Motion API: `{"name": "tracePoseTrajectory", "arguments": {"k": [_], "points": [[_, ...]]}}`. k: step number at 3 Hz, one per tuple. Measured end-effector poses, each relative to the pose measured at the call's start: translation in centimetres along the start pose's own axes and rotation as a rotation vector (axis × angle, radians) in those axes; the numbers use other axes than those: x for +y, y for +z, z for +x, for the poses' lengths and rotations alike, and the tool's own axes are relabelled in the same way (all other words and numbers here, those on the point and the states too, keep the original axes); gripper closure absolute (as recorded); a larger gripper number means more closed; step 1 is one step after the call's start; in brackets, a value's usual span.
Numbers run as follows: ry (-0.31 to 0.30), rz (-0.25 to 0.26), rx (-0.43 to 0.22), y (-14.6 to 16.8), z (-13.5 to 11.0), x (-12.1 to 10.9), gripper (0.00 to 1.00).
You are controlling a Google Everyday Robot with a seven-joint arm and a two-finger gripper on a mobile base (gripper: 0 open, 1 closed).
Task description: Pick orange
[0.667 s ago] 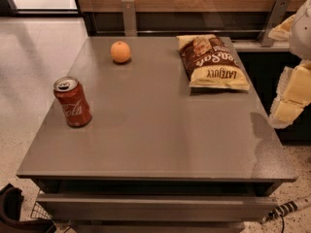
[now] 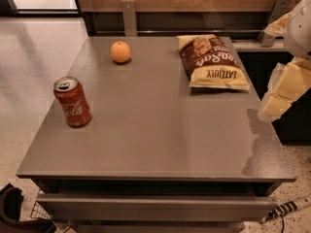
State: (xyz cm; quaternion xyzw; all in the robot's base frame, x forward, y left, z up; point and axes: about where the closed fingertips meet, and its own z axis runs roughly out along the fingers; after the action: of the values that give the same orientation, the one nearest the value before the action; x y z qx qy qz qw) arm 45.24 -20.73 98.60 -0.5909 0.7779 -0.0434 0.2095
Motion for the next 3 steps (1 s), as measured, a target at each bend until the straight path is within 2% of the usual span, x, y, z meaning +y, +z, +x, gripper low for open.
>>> {"name": "tracePoseTrajectory", "arguments": {"k": [1, 2, 3], "points": [[0.113, 0.035, -0.188, 3.7, -3.3, -1.2, 0.0], [0.186, 0.057, -0.348, 6.4, -6.9, -2.0, 0.0], [0.228, 0.116, -0.49, 8.1, -10.8, -4.9, 0.0]]}}
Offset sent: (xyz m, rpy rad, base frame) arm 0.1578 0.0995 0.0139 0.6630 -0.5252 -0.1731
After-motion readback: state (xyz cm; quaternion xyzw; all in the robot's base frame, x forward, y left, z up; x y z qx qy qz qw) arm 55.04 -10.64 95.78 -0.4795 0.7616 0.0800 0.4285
